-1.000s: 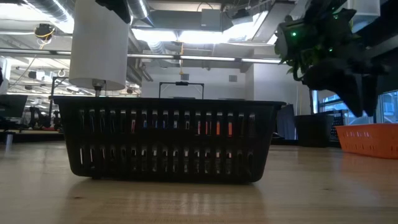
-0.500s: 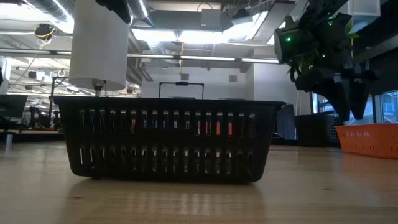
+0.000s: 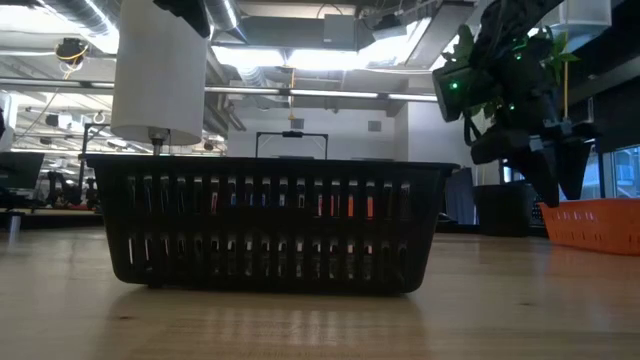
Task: Stack baskets by color
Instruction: Stack the orange basket on top of the orange basket on the table
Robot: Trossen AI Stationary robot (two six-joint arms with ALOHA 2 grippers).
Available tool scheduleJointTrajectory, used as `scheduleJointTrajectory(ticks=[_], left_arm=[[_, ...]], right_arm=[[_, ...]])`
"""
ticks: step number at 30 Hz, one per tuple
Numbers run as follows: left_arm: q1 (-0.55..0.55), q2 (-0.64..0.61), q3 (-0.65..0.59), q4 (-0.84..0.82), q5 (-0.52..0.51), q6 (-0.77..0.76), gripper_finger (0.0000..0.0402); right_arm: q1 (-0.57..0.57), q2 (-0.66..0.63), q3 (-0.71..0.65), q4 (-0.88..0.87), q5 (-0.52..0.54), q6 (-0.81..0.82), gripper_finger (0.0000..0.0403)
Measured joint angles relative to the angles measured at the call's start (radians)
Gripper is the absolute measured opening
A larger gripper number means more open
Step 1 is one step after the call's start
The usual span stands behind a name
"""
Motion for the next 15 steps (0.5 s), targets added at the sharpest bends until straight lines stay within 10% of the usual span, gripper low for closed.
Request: scheduleJointTrajectory(ticks=[15], left_arm=[[0.000, 0.000, 0.000, 0.000, 0.000, 0.000, 0.0001]], right_arm=[[0.000, 0.000, -0.069, 0.061, 0.005, 0.030, 0.0111]])
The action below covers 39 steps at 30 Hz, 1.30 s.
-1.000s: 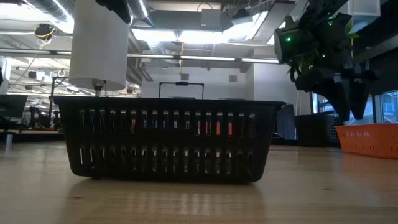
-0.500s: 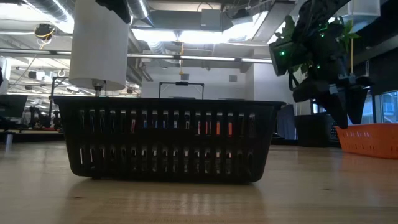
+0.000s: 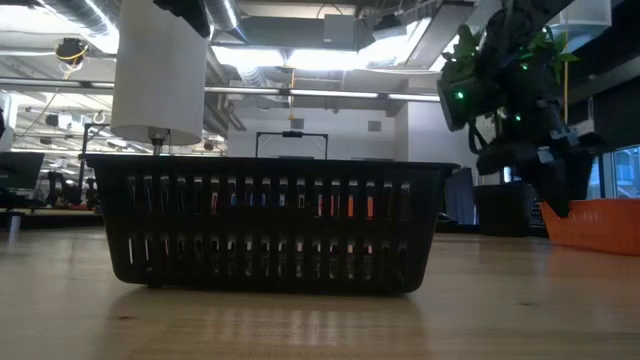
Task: Stack baskets by color
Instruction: Stack the orange basket on top of the orange basket on the table
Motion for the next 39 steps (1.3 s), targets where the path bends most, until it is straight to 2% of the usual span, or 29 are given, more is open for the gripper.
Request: scheduleJointTrajectory(ticks=[5, 8, 12, 15, 21, 32, 39], left_arm=[[0.000, 0.000, 0.000, 0.000, 0.000, 0.000, 0.0000], [0.000, 0.000, 0.000, 0.000, 0.000, 0.000, 0.0001], [0.000, 0.000, 0.000, 0.000, 0.000, 0.000, 0.0001], [0.000, 0.000, 0.000, 0.000, 0.000, 0.000, 0.0001], [0.000, 0.000, 0.000, 0.000, 0.000, 0.000, 0.0000], [0.000, 0.000, 0.000, 0.000, 0.000, 0.000, 0.0000], [0.000, 0.000, 0.000, 0.001, -0.053, 0.000, 0.0001]], right_arm=[[0.000, 0.000, -0.055, 0.067, -0.014, -0.033, 0.0104], [0.000, 0.000, -0.053, 0.095, -0.015, -0.062, 0.0074], [0.000, 0.000, -0.033, 0.135, -0.016, -0.134, 0.0012], [0.000, 0.000, -0.005, 0.148, -0.008, -0.177, 0.0007], [0.000, 0.000, 0.124, 0.149, 0.009, -0.229, 0.0003], [-0.024, 0.002, 0.472, 0.173, 0.136, -0.323, 0.0002], [-0.112, 0.128, 0.673, 0.218, 0.140, -0.479, 0.0001]])
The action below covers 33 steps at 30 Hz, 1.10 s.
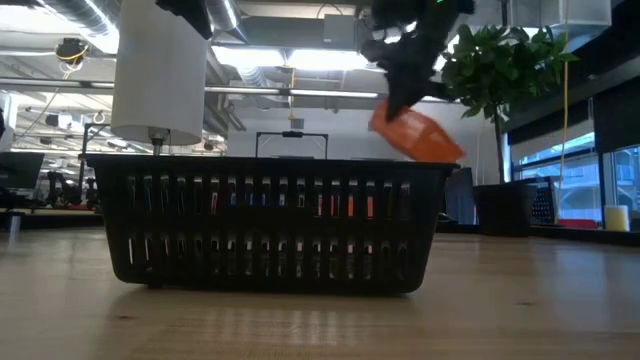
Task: Stack baskets by color
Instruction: Stack the orange basket on top of the orange basket on the table
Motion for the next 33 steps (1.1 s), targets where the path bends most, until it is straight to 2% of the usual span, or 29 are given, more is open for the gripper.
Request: scheduleJointTrajectory(ticks=[4, 8, 15, 23, 33], left_arm=[[0.001, 0.000, 0.000, 0.009, -0.038, 0.000, 0.0000], [0.001, 0.000, 0.000, 0.024, -0.047, 0.000, 0.0000], [0.001, 0.000, 0.000, 0.038, -0.052, -0.001, 0.0000], [0.001, 0.000, 0.000, 0.042, -0.053, -0.002, 0.0000], [0.001, 0.000, 0.000, 0.041, -0.053, -0.001, 0.0000]], right_arm=[[-0.046, 0.127, 0.141, -0.001, -0.056, -0.075, 0.0001], [-0.083, 0.268, 0.317, -0.011, -0.068, -0.150, 0.0000], [-0.135, 0.474, 0.563, -0.155, -0.096, -0.203, 0.0000], [-0.143, 0.598, 0.615, -0.192, -0.141, -0.220, 0.0000], [-0.148, 0.617, 0.617, -0.187, -0.139, -0.224, 0.0014]])
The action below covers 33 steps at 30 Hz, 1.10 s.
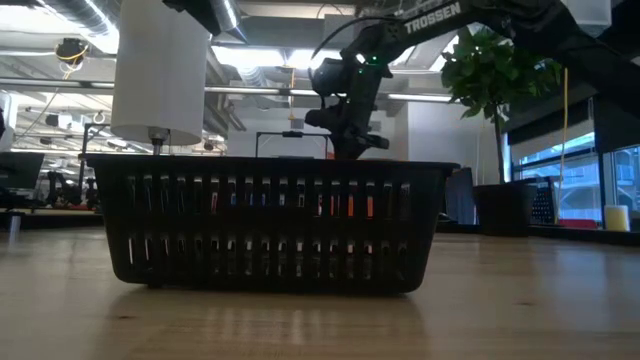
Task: Stack baskets by color
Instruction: Stack the orange basket on top of the orange basket on the table
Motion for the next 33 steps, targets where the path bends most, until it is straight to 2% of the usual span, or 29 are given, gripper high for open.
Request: scheduleJointTrajectory(ticks=[6, 13, 18, 21, 33], left_arm=[[0.000, 0.000, 0.000, 0.000, 0.000, 0.000, 0.0000], [0.000, 0.000, 0.000, 0.000, 0.001, 0.000, 0.0000], [0.000, 0.000, 0.000, 0.000, 0.001, -0.001, 0.0000], [0.000, 0.000, 0.000, 0.000, 0.001, -0.001, 0.0000], [0.000, 0.000, 0.000, -0.001, 0.001, -0.003, 0.0000]], right_arm=[[-0.001, 0.000, 0.000, -0.007, 0.000, -0.025, 0.0018], [0.008, 0.000, 0.000, -0.031, 0.001, -0.021, 0.0005], [0.028, 0.000, 0.000, -0.101, 0.075, 0.000, 0.0003], [0.034, 0.000, -0.001, -0.120, 0.080, 0.000, 0.0002], [0.018, 0.000, -0.001, -0.122, 0.089, -0.002, 0.0022]])
